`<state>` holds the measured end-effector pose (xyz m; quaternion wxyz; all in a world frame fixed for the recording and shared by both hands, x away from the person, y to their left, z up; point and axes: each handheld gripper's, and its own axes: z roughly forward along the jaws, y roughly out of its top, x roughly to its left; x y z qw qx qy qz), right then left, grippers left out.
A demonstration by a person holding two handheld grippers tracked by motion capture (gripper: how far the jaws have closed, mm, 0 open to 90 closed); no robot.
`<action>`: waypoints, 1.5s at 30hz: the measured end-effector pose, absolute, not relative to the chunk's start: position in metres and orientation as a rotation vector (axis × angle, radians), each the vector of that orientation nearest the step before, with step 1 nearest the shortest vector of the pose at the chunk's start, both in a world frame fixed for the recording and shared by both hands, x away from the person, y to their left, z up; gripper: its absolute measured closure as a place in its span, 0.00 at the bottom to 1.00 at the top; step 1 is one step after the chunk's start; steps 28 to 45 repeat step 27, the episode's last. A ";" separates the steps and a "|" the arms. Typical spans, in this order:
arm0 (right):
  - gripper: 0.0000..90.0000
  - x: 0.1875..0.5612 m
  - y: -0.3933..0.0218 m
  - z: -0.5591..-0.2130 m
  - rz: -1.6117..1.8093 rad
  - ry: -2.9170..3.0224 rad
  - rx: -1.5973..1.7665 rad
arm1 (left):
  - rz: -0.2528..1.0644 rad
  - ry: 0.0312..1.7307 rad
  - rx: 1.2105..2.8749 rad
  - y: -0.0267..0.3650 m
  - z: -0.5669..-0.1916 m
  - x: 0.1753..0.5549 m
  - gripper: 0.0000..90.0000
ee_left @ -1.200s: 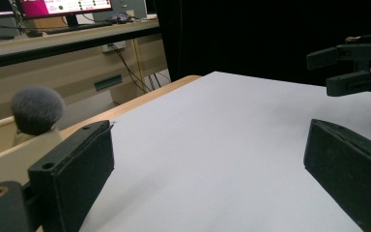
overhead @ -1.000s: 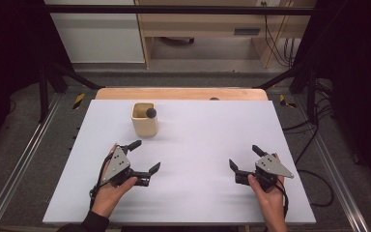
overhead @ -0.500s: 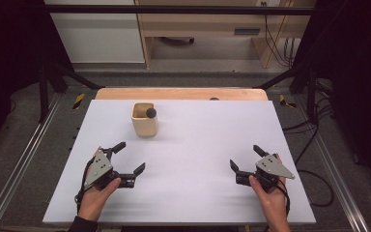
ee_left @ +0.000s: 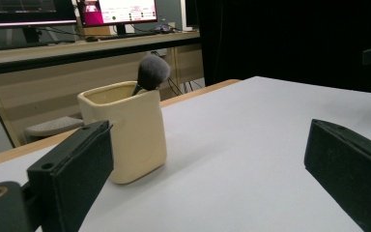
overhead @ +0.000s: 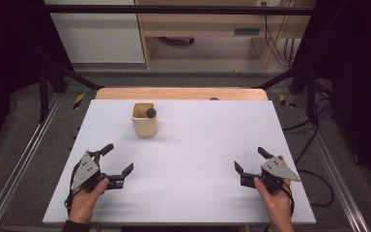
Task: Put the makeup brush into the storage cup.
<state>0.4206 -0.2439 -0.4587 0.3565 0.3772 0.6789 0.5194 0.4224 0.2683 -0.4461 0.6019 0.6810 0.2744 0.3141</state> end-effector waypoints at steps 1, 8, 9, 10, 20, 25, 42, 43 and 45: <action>0.05 0.421 -0.245 -0.459 1.343 1.751 0.976 | 0.727 0.641 1.570 0.270 -0.447 0.422 0.04; 0.04 0.421 -0.250 -0.462 1.347 1.736 0.991 | 0.721 0.645 1.552 0.276 -0.452 0.422 0.04; 0.04 0.421 -0.251 -0.462 1.347 1.734 0.992 | 0.722 0.641 1.556 0.276 -0.452 0.423 0.04; 0.04 0.421 -0.252 -0.463 1.348 1.730 0.997 | 0.723 0.640 1.556 0.276 -0.453 0.423 0.04; 0.04 0.419 -0.257 -0.470 1.364 1.681 0.991 | 0.699 0.663 1.543 0.278 -0.466 0.423 0.04; 0.04 0.419 -0.258 -0.473 1.364 1.671 0.990 | 0.701 0.681 1.534 0.281 -0.469 0.422 0.04; 0.04 0.419 -0.258 -0.474 1.361 1.672 0.991 | 0.702 0.683 1.523 0.282 -0.469 0.422 0.04; 0.04 0.419 -0.258 -0.474 1.361 1.672 0.991 | 0.702 0.683 1.523 0.282 -0.469 0.422 0.04; 0.04 0.419 -0.258 -0.474 1.361 1.672 0.991 | 0.702 0.683 1.523 0.282 -0.469 0.422 0.04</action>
